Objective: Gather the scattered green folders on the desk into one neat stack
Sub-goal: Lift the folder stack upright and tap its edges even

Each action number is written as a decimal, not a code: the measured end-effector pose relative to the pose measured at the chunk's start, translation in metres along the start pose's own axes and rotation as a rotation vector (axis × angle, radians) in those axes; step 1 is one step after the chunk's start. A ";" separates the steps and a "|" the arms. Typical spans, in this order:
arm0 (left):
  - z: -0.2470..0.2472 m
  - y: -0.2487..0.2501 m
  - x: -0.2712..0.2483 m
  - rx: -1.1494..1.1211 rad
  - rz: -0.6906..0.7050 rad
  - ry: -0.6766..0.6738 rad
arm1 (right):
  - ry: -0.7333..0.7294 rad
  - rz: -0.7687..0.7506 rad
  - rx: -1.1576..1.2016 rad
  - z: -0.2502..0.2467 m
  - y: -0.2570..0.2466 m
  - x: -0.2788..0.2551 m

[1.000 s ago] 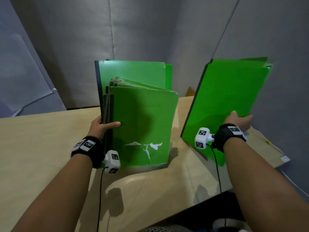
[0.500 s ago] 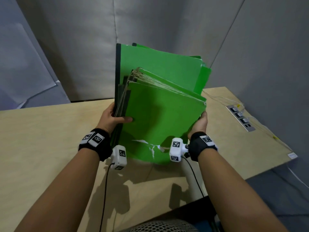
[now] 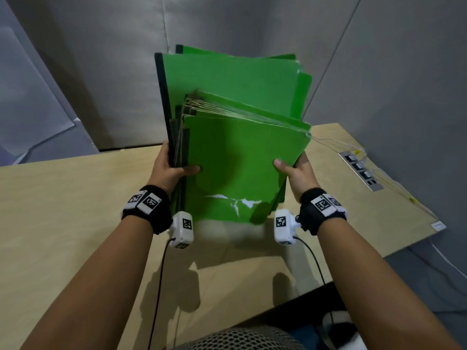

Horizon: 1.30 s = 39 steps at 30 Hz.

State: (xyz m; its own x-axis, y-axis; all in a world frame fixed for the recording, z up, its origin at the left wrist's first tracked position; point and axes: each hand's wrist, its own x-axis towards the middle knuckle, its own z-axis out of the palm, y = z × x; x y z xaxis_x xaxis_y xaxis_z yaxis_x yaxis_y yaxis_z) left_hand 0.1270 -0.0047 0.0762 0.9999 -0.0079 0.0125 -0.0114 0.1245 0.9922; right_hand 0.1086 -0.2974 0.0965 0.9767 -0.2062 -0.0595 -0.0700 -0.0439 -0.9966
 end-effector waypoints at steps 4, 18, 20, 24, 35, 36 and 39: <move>0.008 0.006 0.004 0.040 0.007 -0.080 | -0.028 -0.008 0.027 -0.007 -0.007 -0.001; 0.008 0.053 -0.002 -0.118 0.058 -0.017 | 0.170 -0.028 0.182 0.029 -0.028 -0.009; 0.010 0.062 0.003 -0.085 0.051 0.004 | 0.154 -0.074 0.216 0.029 -0.039 -0.010; 0.016 0.081 0.006 -0.032 0.014 0.045 | 0.181 -0.102 0.218 0.034 -0.074 -0.021; 0.024 0.091 0.011 0.050 -0.071 0.084 | 0.327 -0.059 0.139 0.035 -0.067 -0.010; 0.023 0.093 0.014 0.071 -0.100 0.084 | 0.349 -0.046 0.140 0.037 -0.067 -0.011; 0.025 0.101 0.017 0.120 -0.187 0.112 | 0.395 -0.032 0.158 0.038 -0.069 -0.010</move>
State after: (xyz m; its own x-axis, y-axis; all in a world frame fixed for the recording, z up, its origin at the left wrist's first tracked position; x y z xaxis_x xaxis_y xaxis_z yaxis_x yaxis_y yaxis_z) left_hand 0.1428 -0.0168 0.1800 0.9794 0.0908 -0.1804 0.1800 0.0127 0.9836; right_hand 0.1116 -0.2547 0.1639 0.8227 -0.5675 -0.0326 0.0212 0.0879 -0.9959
